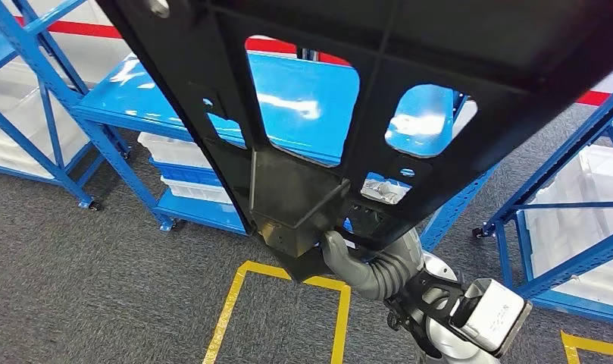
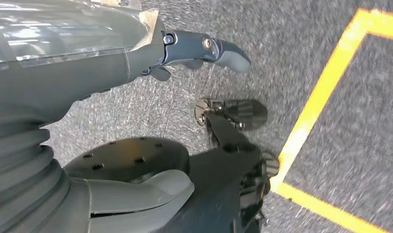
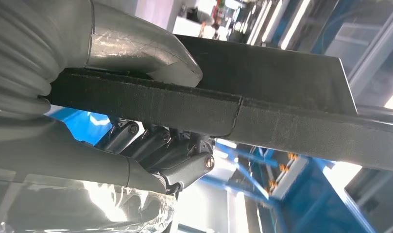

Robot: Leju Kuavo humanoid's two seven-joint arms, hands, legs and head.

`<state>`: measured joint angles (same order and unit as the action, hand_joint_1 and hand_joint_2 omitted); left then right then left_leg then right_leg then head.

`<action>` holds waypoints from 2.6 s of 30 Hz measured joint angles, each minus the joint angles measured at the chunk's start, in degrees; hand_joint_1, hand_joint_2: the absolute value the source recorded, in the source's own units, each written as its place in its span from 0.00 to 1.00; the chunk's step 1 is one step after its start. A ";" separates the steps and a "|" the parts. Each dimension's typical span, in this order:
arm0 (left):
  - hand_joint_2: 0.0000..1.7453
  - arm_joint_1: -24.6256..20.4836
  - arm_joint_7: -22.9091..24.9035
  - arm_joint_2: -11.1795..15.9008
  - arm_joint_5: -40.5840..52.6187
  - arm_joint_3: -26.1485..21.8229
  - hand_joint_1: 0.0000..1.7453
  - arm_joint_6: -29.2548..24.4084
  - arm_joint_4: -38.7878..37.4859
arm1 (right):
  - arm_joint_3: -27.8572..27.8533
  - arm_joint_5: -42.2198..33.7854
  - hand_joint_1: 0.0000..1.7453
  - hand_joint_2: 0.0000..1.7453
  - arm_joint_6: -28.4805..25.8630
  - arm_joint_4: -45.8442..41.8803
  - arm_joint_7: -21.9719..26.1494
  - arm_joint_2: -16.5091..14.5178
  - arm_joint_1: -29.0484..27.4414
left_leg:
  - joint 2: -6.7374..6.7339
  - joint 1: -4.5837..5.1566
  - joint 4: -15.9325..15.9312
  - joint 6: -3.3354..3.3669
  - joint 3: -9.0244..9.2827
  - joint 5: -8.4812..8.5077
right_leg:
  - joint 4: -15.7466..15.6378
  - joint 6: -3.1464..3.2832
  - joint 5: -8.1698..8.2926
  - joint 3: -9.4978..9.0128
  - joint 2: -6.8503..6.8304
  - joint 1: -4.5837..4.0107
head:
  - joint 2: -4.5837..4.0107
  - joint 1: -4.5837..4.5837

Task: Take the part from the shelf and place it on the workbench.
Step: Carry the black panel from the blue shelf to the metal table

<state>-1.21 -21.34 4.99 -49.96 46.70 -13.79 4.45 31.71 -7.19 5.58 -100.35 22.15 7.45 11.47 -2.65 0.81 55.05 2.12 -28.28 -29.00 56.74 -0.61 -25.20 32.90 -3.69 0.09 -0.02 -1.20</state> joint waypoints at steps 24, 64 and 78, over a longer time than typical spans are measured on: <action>1.00 0.91 0.21 0.00 0.61 1.08 0.00 -0.09 0.03 | 1.23 -0.04 1.00 1.00 0.08 0.38 0.26 0.51 -1.74 | 2.33 -1.43 15.30 -2.86 -11.26 -1.91 | 0.12 0.64 -3.20 -2.90 0.32 1.14 | 0.00 0.39; 1.00 0.31 -1.04 0.62 1.47 2.45 0.00 -0.69 0.50 | 1.39 0.32 1.00 1.00 0.02 -1.83 0.72 0.01 -2.59 | 1.64 -0.68 1.37 0.34 -5.26 4.04 | 5.05 -0.59 -6.91 -1.56 -0.33 0.58 | 0.00 0.09; 1.00 0.35 7.38 0.95 3.10 4.43 0.00 0.74 0.57 | 1.51 -0.23 1.00 1.00 0.68 -1.66 0.75 0.34 -1.88 | 8.60 -0.75 3.78 -1.61 -7.02 3.14 | 1.46 -0.25 -3.08 -1.74 4.93 1.38 | 0.00 0.20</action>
<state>-0.86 -13.96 5.93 -46.86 51.13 -13.04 5.02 33.22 -7.43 6.26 -102.01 22.91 7.79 9.59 5.95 0.06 58.83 0.50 -35.30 -25.86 58.20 -0.86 -28.28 31.16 1.24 1.48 -0.02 -1.01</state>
